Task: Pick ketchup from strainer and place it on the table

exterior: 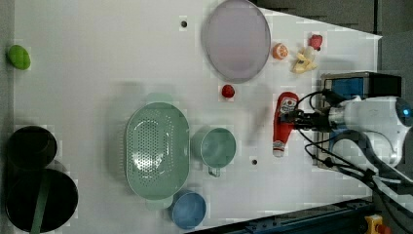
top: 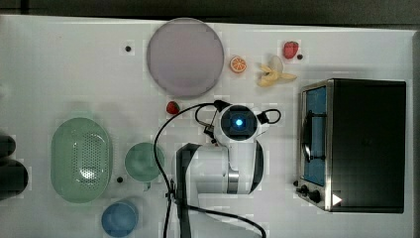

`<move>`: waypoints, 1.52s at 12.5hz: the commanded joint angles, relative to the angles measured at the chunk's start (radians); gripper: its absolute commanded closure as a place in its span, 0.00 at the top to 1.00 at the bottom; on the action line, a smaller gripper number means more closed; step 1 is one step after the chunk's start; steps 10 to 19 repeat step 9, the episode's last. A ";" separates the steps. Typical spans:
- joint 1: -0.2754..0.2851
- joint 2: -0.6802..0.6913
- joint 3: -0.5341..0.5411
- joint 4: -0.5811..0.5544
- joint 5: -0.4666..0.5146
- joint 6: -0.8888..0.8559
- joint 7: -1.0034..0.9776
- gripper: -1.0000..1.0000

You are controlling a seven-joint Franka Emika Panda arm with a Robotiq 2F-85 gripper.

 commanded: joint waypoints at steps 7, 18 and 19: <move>0.003 -0.153 0.012 0.199 0.008 -0.222 0.167 1.00; 0.003 -0.185 0.016 0.327 0.008 -0.429 0.292 1.00; 0.003 -0.185 0.016 0.327 0.008 -0.429 0.292 1.00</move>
